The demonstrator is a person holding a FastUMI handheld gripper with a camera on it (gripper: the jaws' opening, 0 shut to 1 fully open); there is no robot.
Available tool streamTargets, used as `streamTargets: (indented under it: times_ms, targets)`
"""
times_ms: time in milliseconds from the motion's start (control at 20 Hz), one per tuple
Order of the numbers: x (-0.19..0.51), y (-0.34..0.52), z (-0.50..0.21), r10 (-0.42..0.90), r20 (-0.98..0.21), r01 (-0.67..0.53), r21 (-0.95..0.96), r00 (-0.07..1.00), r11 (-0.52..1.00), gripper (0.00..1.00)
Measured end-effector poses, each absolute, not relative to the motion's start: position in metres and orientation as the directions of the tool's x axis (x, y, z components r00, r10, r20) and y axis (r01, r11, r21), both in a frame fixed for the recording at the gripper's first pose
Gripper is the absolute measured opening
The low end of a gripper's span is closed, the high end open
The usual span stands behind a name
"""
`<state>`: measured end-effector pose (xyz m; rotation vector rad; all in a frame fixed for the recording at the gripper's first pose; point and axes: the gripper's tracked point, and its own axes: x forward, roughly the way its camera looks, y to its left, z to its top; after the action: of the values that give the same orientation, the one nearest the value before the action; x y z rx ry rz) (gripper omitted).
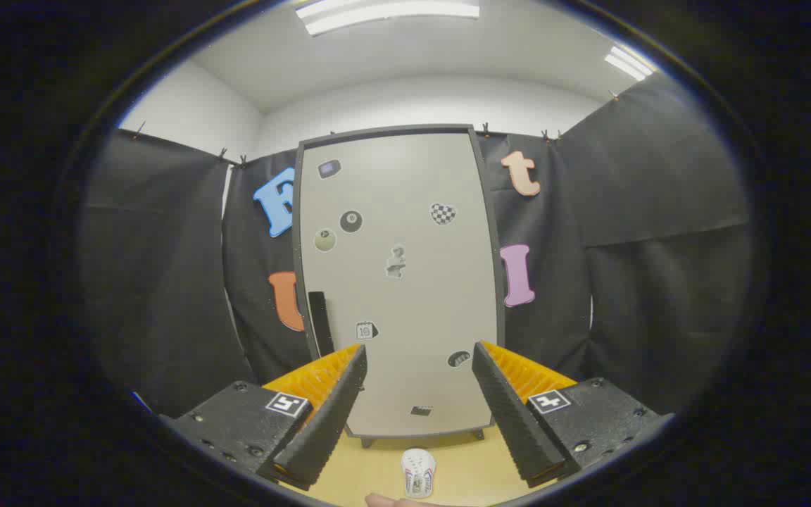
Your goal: Open the shoe cabinet door, grab the shoes and put them into the shoe cabinet, then close the shoe cabinet door.
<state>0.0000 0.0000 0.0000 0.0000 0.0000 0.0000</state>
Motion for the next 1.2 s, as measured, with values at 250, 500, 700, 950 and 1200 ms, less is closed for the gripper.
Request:
streamTargets:
  times_ms: [250,500,700,950,1200]
  targets:
    - [-0.001,0.002,-0.003,0.004,-0.013,-0.004,0.003,1.000,1.000,0.99]
    - [0.002,0.005,-0.008,0.019,-0.033,-0.018,0.012,0.999,1.000,0.99]
    - [0.011,0.007,-0.012,0.018,-0.022,-0.018,-0.008,1.000,1.000,0.99]
    - [0.050,0.043,-0.027,0.134,-0.050,-0.134,0.004,0.990,0.991,0.98]
    - [0.103,0.084,-0.024,0.207,-0.003,-0.207,-0.036,0.978,0.978,0.98]
